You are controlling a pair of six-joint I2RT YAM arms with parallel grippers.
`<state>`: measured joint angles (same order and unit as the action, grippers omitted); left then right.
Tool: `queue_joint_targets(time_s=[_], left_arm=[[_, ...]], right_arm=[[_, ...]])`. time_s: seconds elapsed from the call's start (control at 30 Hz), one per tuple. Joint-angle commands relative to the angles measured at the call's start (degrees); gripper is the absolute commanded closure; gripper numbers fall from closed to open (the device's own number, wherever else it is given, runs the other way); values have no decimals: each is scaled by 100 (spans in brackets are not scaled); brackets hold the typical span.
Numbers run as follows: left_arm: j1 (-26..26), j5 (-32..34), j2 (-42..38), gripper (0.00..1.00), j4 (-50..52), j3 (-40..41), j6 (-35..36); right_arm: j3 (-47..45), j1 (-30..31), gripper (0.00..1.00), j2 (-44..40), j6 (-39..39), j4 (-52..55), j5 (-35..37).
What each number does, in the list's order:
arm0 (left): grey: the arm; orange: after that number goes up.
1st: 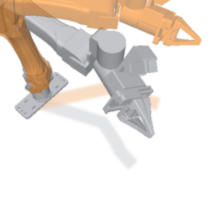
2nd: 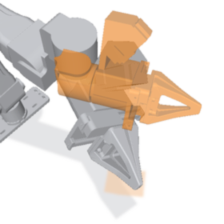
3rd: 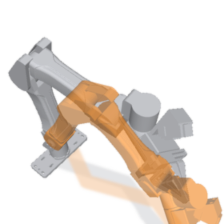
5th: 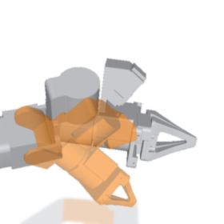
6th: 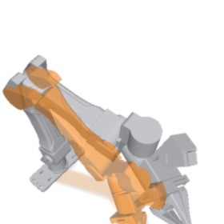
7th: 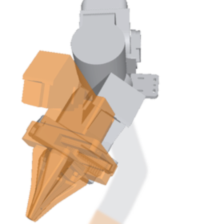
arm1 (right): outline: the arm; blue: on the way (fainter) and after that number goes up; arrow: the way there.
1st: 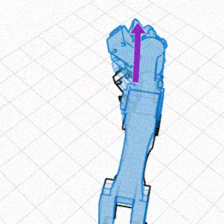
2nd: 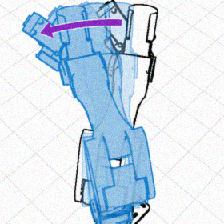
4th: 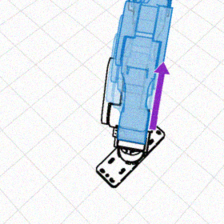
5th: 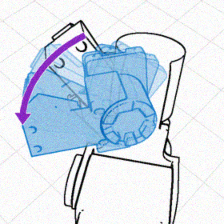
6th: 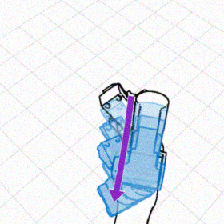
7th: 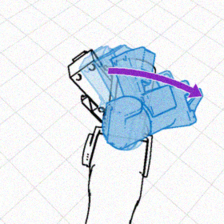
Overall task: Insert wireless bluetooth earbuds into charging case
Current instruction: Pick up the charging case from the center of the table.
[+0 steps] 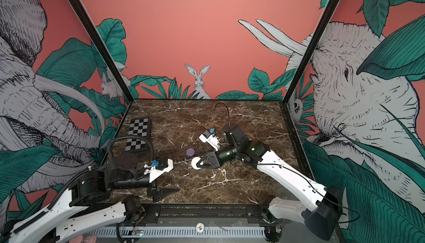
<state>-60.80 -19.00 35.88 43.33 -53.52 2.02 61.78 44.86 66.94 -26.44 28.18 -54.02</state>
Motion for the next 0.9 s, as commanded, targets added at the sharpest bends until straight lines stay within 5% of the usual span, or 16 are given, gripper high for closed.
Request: queue_joint_targets(time_s=[0.0, 0.17, 0.4, 0.6, 0.87], left_arm=[[178, -1034, 350, 9, -210, -62, -504], [845, -2498, 748, 17, -1159, 43, -940], [1325, -3665, 1098, 23, -1863, 18, -1517], [1325, -4218, 1584, 42, -1741, 52, -1473], [1320, -4293, 1917, 48, -1342, -196, -1068]], right_arm=[[69, 41, 100, -118, 286, -99, -520], [47, 81, 100, -172, 465, -41, -654], [-72, 111, 100, -216, 682, 125, -580], [-4, 207, 100, -199, 747, 158, -623], [18, 286, 100, -211, 845, 281, -458]])
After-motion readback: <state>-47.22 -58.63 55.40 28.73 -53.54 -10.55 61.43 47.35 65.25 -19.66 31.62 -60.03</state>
